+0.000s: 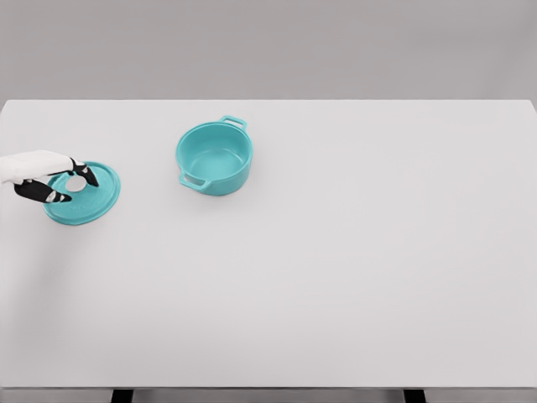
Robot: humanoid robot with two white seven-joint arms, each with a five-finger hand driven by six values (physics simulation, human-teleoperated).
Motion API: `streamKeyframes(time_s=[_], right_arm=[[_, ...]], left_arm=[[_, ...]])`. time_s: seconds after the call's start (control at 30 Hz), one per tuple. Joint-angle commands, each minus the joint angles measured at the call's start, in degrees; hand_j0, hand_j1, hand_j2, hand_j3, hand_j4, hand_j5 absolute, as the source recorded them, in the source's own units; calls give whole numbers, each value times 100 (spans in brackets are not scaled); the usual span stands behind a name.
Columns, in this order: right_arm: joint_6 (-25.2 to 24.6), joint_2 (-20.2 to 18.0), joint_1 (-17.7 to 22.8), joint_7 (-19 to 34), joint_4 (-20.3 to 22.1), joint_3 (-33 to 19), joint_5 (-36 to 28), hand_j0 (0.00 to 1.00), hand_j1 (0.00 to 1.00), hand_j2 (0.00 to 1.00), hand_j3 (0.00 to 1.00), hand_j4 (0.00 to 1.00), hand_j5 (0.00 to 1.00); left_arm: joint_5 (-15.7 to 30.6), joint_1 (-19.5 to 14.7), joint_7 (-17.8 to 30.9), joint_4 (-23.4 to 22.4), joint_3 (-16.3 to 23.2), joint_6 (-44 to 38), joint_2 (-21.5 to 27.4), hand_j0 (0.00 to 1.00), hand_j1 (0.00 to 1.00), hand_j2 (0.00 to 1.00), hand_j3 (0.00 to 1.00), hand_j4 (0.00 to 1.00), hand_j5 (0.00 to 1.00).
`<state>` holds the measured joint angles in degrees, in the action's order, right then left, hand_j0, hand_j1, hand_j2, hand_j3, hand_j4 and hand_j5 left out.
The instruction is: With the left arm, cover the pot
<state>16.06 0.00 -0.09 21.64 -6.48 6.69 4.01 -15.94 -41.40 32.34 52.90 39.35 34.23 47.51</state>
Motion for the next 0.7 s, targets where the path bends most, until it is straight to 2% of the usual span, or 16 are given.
streamKeyframes(time_s=[0.0,0.13,0.3,0.67], right_arm=[[3,0,0,-2,-2,-1,3,100,100,100,100,100,100],[3,0,0,-1,-2,-1,3,100,100,100,100,100,100],[3,0,0,7,-2,-1,3,100,100,100,100,100,100],[3,0,0,-2,-2,-1,3,100,100,100,100,100,100]], left_arm=[[-129,0,36,-8,29,77,-5,57,57,57,57,57,57],[-85,0,36,10,20,77,4,48,48,48,48,48,48],[-67,0,36,115,11,77,12,48,48,48,48,48,48],[205,-79,36,1214,29,77,250,48,48,48,48,48,48]])
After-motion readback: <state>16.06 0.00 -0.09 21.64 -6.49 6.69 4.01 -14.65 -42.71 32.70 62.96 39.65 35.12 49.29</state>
